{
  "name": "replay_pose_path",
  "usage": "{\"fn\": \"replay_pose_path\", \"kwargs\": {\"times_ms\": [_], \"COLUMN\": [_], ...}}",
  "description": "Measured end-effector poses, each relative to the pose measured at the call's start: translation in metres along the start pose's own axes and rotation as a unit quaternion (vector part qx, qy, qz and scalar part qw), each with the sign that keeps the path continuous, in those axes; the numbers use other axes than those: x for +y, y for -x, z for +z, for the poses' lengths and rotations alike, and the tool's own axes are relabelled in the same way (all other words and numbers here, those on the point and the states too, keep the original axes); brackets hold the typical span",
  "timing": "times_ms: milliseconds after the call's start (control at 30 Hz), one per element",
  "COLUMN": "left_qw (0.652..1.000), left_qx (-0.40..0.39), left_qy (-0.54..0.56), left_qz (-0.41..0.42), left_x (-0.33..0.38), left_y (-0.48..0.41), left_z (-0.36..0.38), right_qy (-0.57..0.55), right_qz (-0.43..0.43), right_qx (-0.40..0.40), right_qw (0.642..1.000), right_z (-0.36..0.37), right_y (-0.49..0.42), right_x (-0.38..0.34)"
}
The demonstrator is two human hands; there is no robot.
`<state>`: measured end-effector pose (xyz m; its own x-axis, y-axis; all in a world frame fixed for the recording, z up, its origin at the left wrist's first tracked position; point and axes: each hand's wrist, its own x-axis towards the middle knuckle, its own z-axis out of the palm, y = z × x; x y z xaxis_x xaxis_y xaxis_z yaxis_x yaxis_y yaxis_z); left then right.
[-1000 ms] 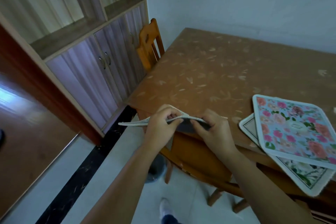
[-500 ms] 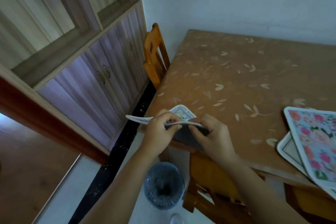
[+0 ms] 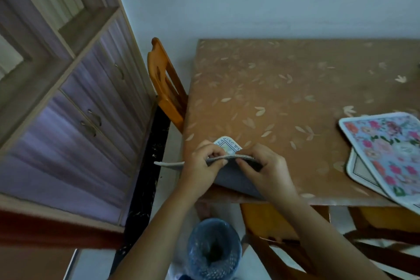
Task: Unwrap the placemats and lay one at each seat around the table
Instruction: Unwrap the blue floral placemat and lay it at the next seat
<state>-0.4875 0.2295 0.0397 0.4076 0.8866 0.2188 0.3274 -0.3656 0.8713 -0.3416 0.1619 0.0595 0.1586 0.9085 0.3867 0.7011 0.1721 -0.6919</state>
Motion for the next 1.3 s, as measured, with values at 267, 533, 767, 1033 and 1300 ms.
{"fn": "replay_pose_path", "kwargs": {"times_ms": [267,533,767,1033,1300], "left_qw": [0.995,0.993,0.983,0.950,0.923], "left_qx": [-0.075,-0.099,-0.151,-0.230,-0.298], "left_qy": [0.011,0.014,0.044,0.052,0.065], "left_qz": [0.060,0.065,0.091,0.203,0.234], "left_x": [-0.023,-0.033,-0.044,-0.051,-0.085], "left_y": [-0.033,-0.035,-0.066,-0.144,-0.203], "left_z": [-0.041,-0.049,-0.055,-0.080,-0.105], "right_qy": [-0.003,-0.003,0.031,0.097,0.086], "right_qz": [0.067,0.084,0.117,0.177,0.229], "right_qx": [0.074,0.098,0.150,0.264,0.310], "right_qw": [0.995,0.992,0.981,0.943,0.919], "right_z": [0.038,0.053,0.066,0.098,0.148], "right_y": [-0.013,-0.010,-0.024,-0.075,-0.122], "right_x": [-0.031,-0.038,-0.046,-0.067,-0.074]}}
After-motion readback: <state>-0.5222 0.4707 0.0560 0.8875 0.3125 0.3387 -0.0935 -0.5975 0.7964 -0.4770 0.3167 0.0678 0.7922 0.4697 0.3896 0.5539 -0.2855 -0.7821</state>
